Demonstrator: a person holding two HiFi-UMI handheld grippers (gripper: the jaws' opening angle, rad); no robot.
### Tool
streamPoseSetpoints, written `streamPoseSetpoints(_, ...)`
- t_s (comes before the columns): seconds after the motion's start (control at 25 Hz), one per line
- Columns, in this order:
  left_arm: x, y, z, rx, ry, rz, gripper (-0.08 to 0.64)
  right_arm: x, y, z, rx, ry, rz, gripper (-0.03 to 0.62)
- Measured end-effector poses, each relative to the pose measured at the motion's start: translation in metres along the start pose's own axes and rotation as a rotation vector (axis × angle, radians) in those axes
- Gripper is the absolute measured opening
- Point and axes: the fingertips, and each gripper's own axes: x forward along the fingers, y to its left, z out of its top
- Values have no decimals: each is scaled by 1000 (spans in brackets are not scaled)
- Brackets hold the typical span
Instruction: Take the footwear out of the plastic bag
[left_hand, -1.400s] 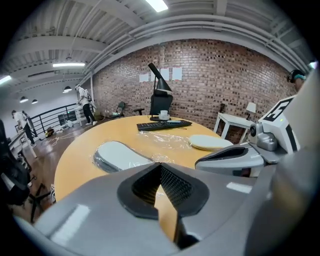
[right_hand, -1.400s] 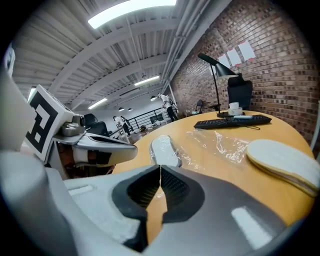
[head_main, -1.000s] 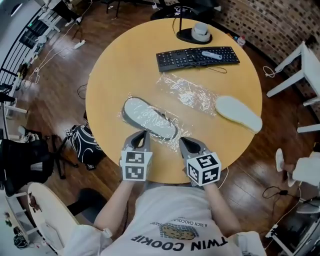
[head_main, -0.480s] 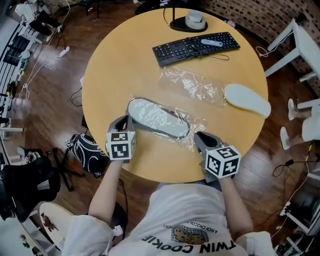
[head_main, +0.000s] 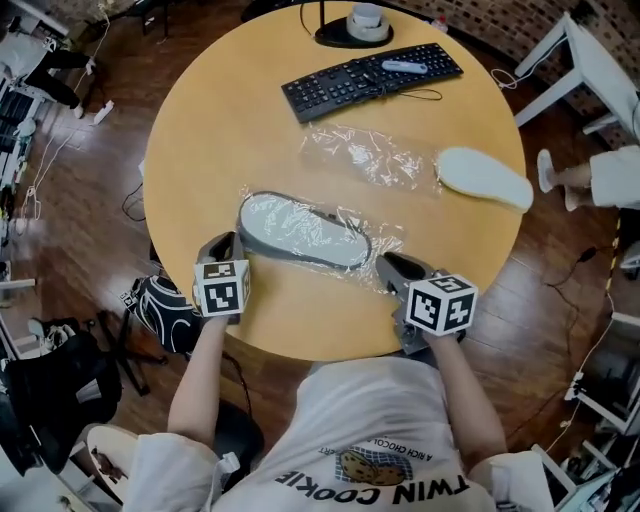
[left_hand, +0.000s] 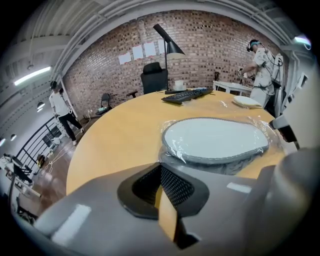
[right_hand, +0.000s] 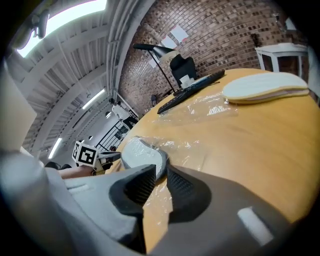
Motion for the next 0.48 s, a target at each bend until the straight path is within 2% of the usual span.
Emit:
streamPoseSetpoints(0.12,2,1,-1,30,18,7,3,6,-3,-3,48,17,16,58)
streamPoseSetpoints(0.36,7,-4,-4,56,37,-10,3,11,-3,-14,72,70,27,58)
streamPoseSetpoints(0.48,7,-2,-5,55,46,-19,3,17,2,-12,154,68,67,66)
